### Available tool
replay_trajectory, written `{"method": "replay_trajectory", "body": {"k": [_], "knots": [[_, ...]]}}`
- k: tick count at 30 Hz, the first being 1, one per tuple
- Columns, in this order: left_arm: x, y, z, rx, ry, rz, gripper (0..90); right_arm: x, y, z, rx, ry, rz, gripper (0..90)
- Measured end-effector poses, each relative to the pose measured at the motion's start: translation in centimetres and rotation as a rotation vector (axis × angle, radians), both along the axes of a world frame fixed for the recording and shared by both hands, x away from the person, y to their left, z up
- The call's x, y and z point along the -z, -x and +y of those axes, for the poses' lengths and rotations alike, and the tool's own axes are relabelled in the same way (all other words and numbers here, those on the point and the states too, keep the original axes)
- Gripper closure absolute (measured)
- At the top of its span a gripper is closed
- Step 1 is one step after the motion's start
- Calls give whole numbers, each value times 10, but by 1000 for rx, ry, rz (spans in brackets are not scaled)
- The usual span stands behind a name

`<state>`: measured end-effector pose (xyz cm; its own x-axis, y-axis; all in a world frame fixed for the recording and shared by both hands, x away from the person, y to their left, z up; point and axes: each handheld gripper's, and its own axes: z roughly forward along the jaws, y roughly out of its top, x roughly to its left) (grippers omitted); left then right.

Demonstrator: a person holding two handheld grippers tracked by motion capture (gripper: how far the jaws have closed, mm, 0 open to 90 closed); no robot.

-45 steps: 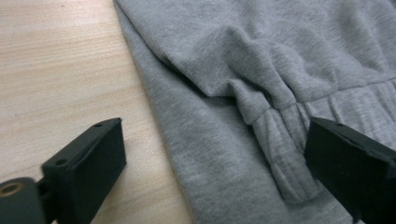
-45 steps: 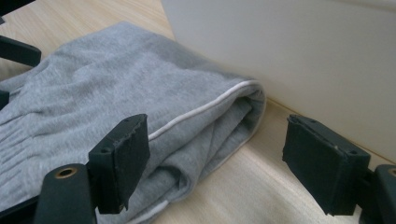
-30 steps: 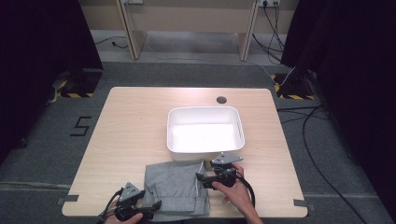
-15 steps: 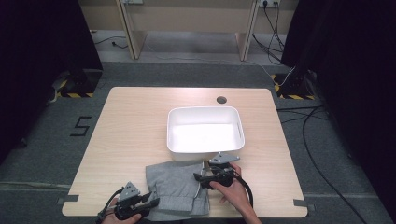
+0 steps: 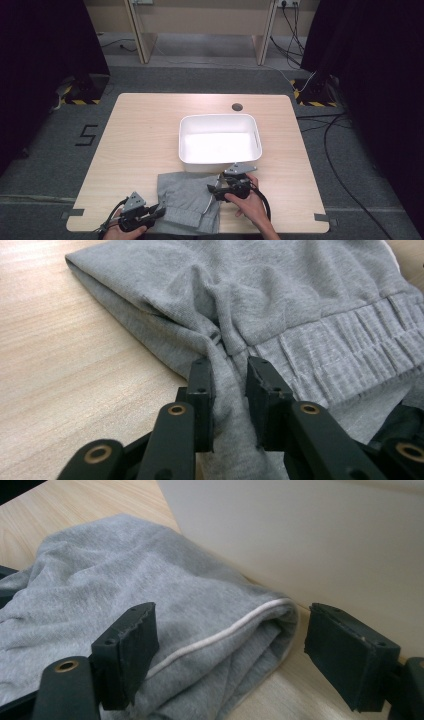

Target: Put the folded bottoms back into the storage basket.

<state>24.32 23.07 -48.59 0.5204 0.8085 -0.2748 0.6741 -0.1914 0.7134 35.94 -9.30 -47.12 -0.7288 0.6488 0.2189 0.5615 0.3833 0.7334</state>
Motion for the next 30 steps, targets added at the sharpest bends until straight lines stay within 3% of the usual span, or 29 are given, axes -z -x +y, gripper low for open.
{"method": "replay_trajectory", "body": {"k": [12, 15, 18, 19, 22, 28, 30], "knots": [[1, 1, 1, 3, 4, -5, 718, 15, -8, 14, -8, 37, 72, 205], [2, 1, 1, 2, 11, -9, 713, 15, -8, 16, -22, 41, 59, 300], [2, 1, 1, 5, 12, -10, 706, 14, -3, 17, -32, 55, 36, 459], [2, 1, 1, 5, 12, -10, 702, 14, -3, 17, -32, 55, 36, 459], [2, 1, 2, 5, 14, -9, 677, 15, -2, 12, -14, -4, 42, 549], [2, 4, 3, -18, 10, -19, 578, 17, -1, 9, -4, -46, 36, 595], [1, 5, 5, -39, 12, -11, 477, 16, 1, 8, 3, -54, 33, 610]]}}
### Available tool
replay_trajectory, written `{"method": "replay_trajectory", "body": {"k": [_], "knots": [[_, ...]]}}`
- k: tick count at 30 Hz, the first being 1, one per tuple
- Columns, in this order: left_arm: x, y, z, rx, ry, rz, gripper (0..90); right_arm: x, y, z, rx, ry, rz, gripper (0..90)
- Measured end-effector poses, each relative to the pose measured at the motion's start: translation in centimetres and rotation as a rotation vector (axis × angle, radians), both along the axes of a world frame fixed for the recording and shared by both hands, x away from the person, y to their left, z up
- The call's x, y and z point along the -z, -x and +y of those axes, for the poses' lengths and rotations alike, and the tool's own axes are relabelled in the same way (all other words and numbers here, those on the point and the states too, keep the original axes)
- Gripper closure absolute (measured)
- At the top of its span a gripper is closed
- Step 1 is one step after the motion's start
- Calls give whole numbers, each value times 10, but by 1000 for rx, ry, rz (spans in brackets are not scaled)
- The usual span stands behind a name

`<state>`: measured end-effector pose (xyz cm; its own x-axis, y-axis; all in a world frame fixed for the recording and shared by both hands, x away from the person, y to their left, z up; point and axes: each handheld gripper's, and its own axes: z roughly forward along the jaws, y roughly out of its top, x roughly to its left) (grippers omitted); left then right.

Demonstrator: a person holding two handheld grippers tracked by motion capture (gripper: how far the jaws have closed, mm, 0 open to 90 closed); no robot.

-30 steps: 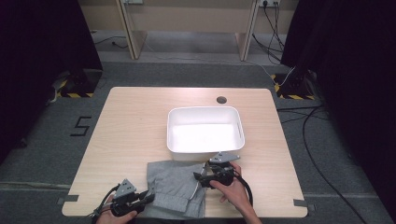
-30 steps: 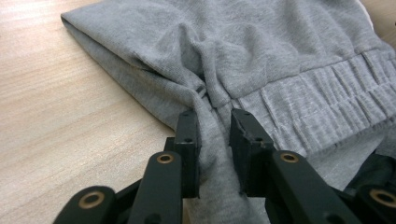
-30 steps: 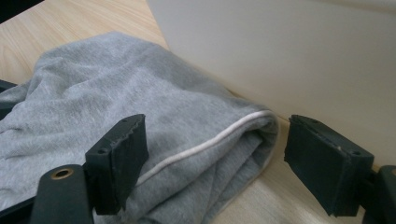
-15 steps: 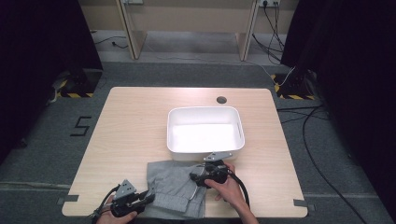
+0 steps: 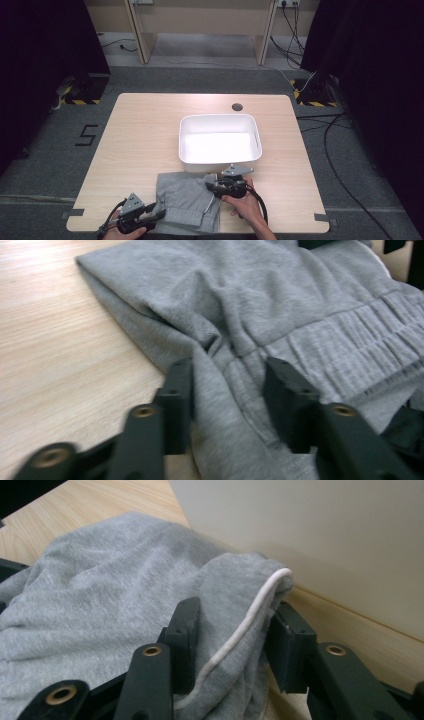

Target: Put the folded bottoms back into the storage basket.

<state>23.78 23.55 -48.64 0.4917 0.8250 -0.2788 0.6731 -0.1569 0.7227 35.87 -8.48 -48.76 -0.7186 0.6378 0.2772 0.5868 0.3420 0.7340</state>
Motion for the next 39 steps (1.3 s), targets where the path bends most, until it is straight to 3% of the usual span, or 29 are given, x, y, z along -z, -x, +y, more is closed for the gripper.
{"method": "replay_trajectory", "body": {"k": [1, 2, 4, 9, 11, 13, 16, 19, 20, 22, 23, 28, 31, 35, 39], "knots": [[-1, 1, 1, -5, 11, 8, 454, -1, 0, -1, 0, -5, -1, 616], [-2, 2, 2, -9, 24, 19, 367, -2, 0, -2, -4, -8, -13, 626], [-4, 4, 3, -15, 43, 36, 334, -2, 1, -2, -2, -8, -14, 629], [-1, 11, -4, -1, 36, 70, 203, -3, 2, -2, 0, -12, -21, 637], [1, 13, -9, 7, 29, 52, 177, -3, 2, -2, -1, -11, -20, 637], [0, 12, -13, 10, 18, 53, 189, -3, 2, -2, 0, -11, -19, 637], [1, 9, -16, 6, 40, 49, 237, -3, 2, -2, -4, -12, -23, 637], [2, 9, -19, 21, 36, 37, 334, -2, 2, -2, -9, -14, -23, 639], [2, 9, -22, 30, 36, 33, 402, -2, 2, -2, -8, -15, -20, 640], [3, 9, -22, 28, 48, 32, 426, -3, 2, -2, -9, -16, -20, 641], [4, 9, -22, 28, 63, 28, 530, -3, 3, -1, -12, -24, -22, 646], [1, 10, -20, 36, 47, -4, 687, -7, 7, -1, -20, -53, -35, 661], [-3, 12, -21, 56, 32, -25, 696, -9, 8, -1, -23, -63, -44, 664], [-14, 17, -21, 91, 68, -34, 701, -16, 12, -3, -26, -92, -46, 670], [-29, 21, -20, 110, 67, -70, 701, -30, 19, -1, -51, -102, -79, 672]]}}
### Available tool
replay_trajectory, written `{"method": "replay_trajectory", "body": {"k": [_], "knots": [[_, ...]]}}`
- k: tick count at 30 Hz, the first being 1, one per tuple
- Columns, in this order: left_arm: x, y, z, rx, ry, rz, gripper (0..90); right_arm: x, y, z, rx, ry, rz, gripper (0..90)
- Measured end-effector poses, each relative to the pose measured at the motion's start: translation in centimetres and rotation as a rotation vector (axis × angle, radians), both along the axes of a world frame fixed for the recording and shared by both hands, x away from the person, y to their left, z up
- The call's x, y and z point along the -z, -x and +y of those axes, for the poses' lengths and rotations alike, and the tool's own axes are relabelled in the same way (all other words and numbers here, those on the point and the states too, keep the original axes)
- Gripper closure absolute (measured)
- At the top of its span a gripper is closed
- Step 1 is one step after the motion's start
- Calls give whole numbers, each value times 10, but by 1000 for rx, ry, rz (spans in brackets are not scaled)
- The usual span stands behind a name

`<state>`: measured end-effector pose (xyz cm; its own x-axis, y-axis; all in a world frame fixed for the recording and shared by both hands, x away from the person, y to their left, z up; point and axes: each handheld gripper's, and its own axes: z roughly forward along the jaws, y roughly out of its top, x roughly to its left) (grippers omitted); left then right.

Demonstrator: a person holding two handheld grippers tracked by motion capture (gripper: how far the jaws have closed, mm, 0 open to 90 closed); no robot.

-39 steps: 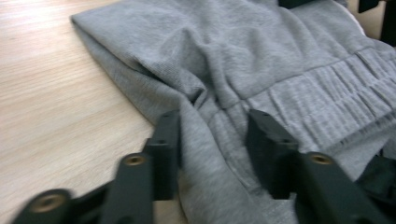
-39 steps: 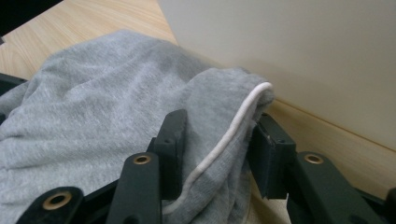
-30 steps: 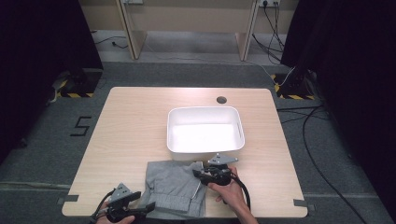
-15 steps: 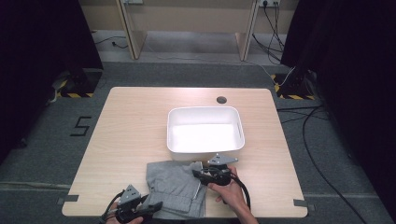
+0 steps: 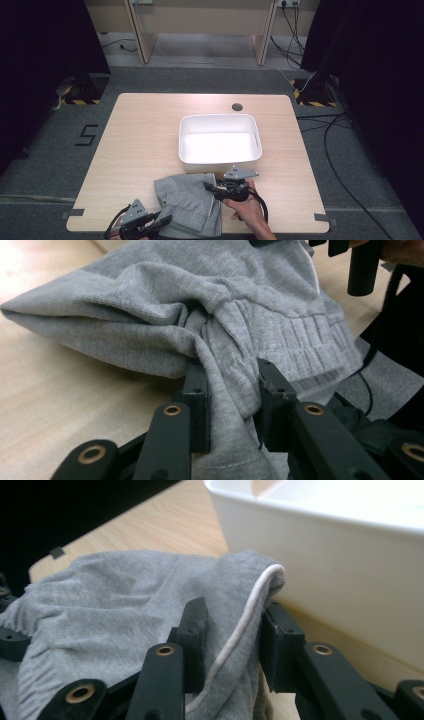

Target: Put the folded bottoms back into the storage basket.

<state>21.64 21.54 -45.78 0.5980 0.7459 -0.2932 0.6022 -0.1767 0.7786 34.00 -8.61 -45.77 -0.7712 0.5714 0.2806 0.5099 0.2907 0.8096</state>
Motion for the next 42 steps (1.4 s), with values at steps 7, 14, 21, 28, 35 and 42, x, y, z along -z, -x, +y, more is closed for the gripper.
{"method": "replay_trajectory", "body": {"k": [7, 14, 21, 28, 35, 42], "knots": [[-31, 1, 3, 21, 25, -54, 699, -34, 3, -2, -26, -50, -45, 673], [-66, -6, -5, 61, 23, -135, 697, -73, 0, -11, -39, -73, -108, 674], [-88, -29, -11, 83, 22, -154, 696, -96, -13, -20, -21, -82, -141, 674], [-109, -57, -20, 111, -3, -174, 696, -118, -38, -28, -7, -78, -142, 674], [-128, -78, -25, 128, -7, -178, 696, -140, -54, -31, -1, -63, -150, 675], [-140, -97, -32, 122, 11, -193, 696, -158, -72, -36, 19, -51, -151, 675]]}}
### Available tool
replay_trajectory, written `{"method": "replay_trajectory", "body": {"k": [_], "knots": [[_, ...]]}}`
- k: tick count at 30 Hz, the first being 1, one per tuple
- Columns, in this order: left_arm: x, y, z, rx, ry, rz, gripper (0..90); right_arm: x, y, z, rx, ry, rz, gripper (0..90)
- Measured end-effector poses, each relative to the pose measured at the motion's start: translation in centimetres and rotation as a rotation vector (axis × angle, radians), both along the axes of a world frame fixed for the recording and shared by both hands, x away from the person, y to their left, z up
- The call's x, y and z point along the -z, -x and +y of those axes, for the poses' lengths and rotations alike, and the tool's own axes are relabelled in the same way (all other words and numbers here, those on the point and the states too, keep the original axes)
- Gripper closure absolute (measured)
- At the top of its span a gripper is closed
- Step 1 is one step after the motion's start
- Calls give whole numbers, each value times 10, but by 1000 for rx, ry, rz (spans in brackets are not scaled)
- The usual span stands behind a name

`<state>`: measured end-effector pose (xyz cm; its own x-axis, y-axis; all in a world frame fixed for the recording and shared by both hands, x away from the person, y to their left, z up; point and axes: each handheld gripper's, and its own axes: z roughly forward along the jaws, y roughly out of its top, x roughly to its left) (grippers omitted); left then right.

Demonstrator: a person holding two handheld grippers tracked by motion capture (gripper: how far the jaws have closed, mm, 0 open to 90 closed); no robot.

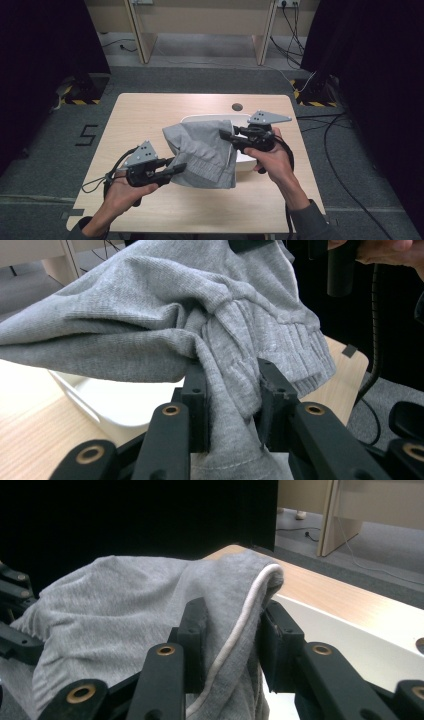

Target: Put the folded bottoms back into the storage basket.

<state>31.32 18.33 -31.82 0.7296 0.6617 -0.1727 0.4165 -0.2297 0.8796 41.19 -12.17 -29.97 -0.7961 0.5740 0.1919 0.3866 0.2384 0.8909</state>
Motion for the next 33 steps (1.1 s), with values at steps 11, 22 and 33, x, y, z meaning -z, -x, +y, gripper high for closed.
{"method": "replay_trajectory", "body": {"k": [11, 22, 33], "knots": [[-5, -37, -20, -14, 9, 18, 695, -13, -35, -9, 27, 37, 10, 675], [18, -81, -39, -45, 4, 90, 695, 8, -78, -16, 68, 90, 74, 676], [51, -109, -48, -80, -17, 150, 694, 42, -108, -16, 112, 144, 142, 676]]}}
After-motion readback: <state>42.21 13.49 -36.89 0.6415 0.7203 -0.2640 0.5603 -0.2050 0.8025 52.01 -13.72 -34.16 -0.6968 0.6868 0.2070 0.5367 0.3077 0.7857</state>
